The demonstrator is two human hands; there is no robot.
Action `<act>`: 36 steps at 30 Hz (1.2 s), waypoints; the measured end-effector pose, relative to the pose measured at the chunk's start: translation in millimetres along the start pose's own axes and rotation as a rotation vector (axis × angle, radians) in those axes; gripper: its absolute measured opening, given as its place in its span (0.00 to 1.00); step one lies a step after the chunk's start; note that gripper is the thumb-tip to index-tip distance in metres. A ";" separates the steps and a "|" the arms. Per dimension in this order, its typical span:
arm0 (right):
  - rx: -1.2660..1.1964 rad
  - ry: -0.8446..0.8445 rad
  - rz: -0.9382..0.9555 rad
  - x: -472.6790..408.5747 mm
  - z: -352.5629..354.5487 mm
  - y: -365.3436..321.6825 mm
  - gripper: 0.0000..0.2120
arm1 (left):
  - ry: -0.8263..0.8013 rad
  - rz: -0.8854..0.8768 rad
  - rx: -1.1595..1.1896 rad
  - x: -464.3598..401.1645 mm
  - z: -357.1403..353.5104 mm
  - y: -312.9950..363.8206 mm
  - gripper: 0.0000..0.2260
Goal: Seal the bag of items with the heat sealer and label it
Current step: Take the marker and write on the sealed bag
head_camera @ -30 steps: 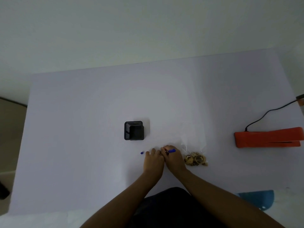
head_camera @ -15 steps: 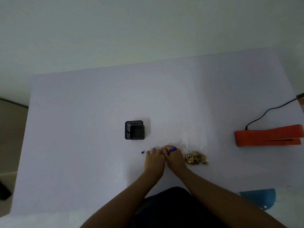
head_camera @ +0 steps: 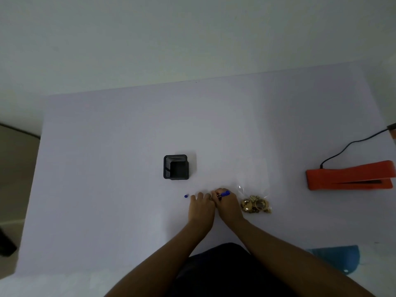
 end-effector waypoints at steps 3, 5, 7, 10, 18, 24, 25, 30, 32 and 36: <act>-0.023 -0.007 -0.024 1.9 0.6 0.1 0.12 | -0.017 0.001 -0.010 -0.5 -1.0 0.6 0.17; -0.035 -0.017 -0.034 2.5 1.2 -0.9 0.13 | -0.025 0.000 -0.014 -1.2 -0.7 0.9 0.18; -0.036 -0.018 -0.035 2.1 2.9 -2.2 0.13 | -0.030 0.000 -0.012 -2.0 -0.7 1.2 0.18; -0.031 -0.005 -0.021 1.9 5.3 -3.3 0.14 | -0.039 0.007 -0.007 -2.9 -0.9 1.5 0.19; 0.023 0.019 0.014 4.0 7.1 -2.3 0.14 | -0.057 0.015 0.000 -2.3 -4.3 3.1 0.20; 0.060 0.042 0.003 4.4 8.6 0.9 0.14 | -0.074 0.012 -0.012 -1.5 -6.6 2.7 0.21; 0.061 0.037 0.008 5.3 8.7 -0.4 0.14 | -0.073 0.012 -0.011 -1.3 -6.8 2.5 0.21; 0.011 -0.033 0.005 9.6 3.0 -1.4 0.14 | -0.053 0.008 -0.004 -0.4 -6.7 2.7 0.23; -0.004 -0.041 0.003 9.8 2.5 -1.5 0.13 | -0.051 0.009 -0.005 0.3 -7.2 2.6 0.23; -0.024 -0.038 -0.002 10.2 3.5 -3.2 0.13 | -0.051 0.013 -0.004 0.8 -6.8 3.1 0.23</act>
Point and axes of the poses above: each hand's wrist, its own x-axis away from the middle knuckle, its own z-axis out of the back of the hand, y = z × x, the point moved 4 cm from there along -x, towards the middle knuckle, and after that the axes turned 6 degrees about -x, right-handed, at the moved point
